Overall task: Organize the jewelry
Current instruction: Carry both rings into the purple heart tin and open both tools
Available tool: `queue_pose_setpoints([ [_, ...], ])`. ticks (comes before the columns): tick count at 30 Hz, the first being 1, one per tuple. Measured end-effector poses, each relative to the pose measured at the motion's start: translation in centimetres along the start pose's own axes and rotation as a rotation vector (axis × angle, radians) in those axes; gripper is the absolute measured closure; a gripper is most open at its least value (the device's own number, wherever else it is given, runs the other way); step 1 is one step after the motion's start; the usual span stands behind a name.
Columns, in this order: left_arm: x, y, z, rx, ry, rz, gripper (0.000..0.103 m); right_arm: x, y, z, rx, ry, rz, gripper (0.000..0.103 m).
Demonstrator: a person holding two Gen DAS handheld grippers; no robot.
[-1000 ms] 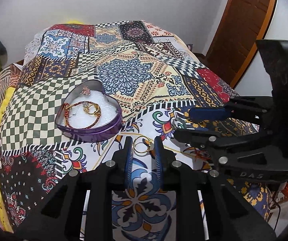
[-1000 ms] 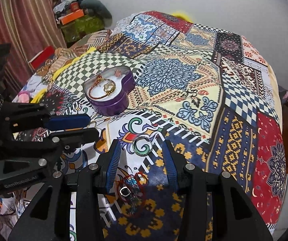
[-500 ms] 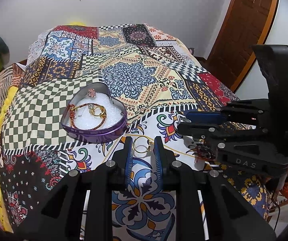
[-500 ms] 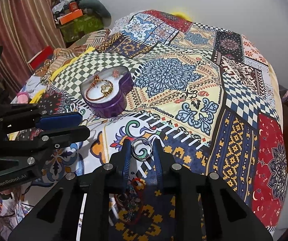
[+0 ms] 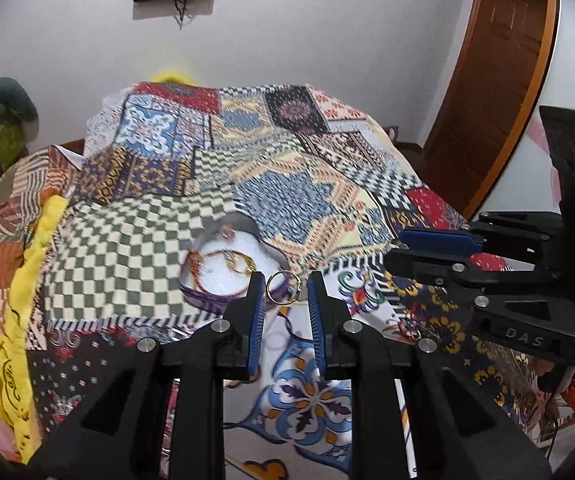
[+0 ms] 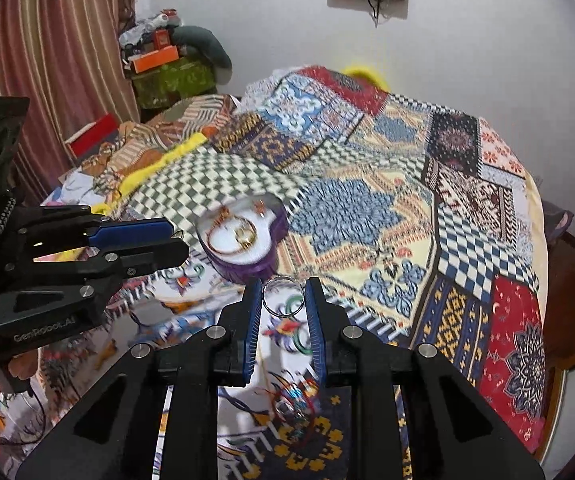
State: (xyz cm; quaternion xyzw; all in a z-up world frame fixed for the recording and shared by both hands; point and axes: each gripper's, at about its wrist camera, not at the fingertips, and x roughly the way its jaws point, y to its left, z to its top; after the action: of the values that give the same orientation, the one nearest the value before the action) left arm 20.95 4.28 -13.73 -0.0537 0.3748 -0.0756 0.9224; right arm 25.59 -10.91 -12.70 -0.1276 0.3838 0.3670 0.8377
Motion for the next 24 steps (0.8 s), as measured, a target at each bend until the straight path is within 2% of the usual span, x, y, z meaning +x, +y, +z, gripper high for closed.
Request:
queue_pose_setpoints([
  [10,-0.7,3.5,0.8,-0.045,-0.036,0.034,0.083,1.6,1.2,2.4,-0.009,-0.024,0.04,0.083],
  [24,3.5,5.8,0.7,-0.056,0.037,0.009,0.083,6.7,1.8,2.9,-0.051,0.086,0.083,0.083],
])
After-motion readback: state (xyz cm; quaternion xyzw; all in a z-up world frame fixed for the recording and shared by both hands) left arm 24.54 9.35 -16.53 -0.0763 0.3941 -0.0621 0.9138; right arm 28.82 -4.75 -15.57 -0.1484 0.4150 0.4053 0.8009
